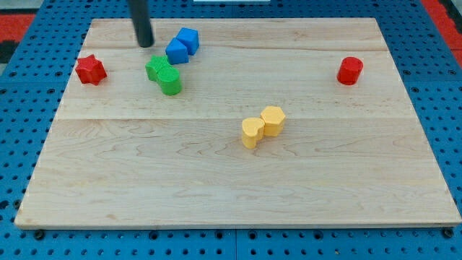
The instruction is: Move red star and the red circle close to each other
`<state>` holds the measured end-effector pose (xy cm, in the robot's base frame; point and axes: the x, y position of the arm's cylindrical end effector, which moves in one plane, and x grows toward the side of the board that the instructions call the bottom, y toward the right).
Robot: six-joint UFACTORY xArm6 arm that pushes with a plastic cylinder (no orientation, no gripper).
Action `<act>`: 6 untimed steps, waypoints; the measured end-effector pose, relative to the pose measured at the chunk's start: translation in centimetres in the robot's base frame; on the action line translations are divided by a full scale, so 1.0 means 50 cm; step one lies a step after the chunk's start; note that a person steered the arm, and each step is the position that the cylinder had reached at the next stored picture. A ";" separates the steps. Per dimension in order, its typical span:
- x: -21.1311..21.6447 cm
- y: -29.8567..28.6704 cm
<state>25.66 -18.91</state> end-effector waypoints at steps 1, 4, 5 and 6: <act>0.067 -0.093; 0.135 -0.121; 0.103 -0.128; 0.102 -0.229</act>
<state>30.73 -30.37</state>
